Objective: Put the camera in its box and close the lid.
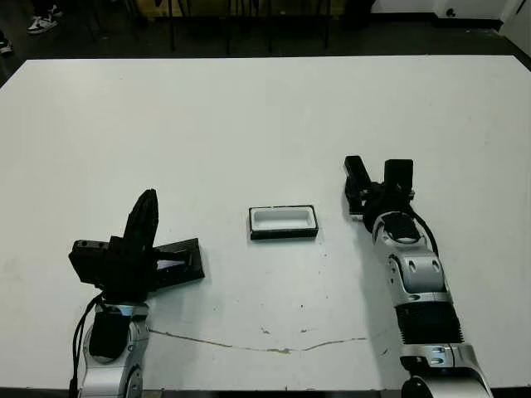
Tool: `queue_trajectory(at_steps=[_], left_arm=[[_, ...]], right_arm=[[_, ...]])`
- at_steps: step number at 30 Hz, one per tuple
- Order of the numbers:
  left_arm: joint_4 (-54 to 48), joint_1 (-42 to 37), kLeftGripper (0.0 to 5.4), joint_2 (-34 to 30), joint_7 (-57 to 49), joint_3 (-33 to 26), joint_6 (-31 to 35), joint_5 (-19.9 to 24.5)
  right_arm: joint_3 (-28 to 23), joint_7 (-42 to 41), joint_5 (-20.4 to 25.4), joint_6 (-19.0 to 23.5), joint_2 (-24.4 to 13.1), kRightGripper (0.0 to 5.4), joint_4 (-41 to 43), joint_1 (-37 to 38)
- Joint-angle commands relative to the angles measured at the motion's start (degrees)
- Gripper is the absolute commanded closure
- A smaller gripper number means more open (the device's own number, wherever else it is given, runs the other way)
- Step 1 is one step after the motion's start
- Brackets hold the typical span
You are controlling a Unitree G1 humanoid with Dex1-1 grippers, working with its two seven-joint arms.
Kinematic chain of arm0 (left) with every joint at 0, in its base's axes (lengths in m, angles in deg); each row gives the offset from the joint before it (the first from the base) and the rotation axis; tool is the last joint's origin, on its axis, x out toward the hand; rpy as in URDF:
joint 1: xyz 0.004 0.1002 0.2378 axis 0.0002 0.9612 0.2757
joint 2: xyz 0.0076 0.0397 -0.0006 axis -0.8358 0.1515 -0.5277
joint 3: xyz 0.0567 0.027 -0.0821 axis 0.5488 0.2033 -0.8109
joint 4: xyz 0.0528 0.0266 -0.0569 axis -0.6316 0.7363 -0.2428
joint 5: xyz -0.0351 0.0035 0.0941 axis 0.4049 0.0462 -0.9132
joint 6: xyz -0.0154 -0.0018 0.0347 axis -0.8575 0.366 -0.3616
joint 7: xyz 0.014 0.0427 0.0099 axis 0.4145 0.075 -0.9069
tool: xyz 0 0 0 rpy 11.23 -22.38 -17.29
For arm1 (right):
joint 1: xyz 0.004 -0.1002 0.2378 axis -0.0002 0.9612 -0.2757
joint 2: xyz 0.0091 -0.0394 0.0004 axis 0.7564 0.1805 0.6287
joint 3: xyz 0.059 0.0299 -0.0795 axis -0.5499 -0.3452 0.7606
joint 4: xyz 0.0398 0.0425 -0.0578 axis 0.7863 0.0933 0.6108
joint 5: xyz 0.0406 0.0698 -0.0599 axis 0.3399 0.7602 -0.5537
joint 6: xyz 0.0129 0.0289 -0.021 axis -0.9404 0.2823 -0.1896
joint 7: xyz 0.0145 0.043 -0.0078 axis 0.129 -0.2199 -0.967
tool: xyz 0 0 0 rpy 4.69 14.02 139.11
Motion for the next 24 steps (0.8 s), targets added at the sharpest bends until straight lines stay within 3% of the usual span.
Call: queue_trajectory(at_steps=[1, 5, 10, 16, 19, 24], left_arm=[[1.33, 1.46, 5.40, -0.34, 0.02, -0.20, -0.09, -0.39], [0.79, 1.61, 5.40, 0.00, -0.02, -0.10, 0.76, 0.47], [0.69, 1.64, 5.40, -0.12, -0.35, 0.02, 0.71, -0.13], [0.70, 1.68, 5.40, 0.10, -0.45, -0.04, 0.59, 0.03], [0.57, 1.72, 5.40, 0.00, -0.26, 0.00, 0.89, 0.38], [0.68, 1.76, 5.40, -0.20, -0.42, 0.01, 0.57, -0.26]], right_arm=[[0.55, -1.00, -0.47, 3.02, -1.02, 2.88, -1.00, 2.34], [0.77, -2.71, -0.27, 4.19, -2.11, 3.62, -0.11, 2.04], [0.79, -5.34, 0.33, 9.08, -3.94, 4.51, 1.89, 0.96], [-0.68, -7.91, 2.37, 13.60, -5.24, 4.76, 4.58, 0.38], [-1.60, -9.31, 3.69, 13.07, -6.00, 4.76, 7.27, 1.08], [-4.25, -16.06, 8.31, 7.24, -8.68, 4.76, 11.99, 2.43]])
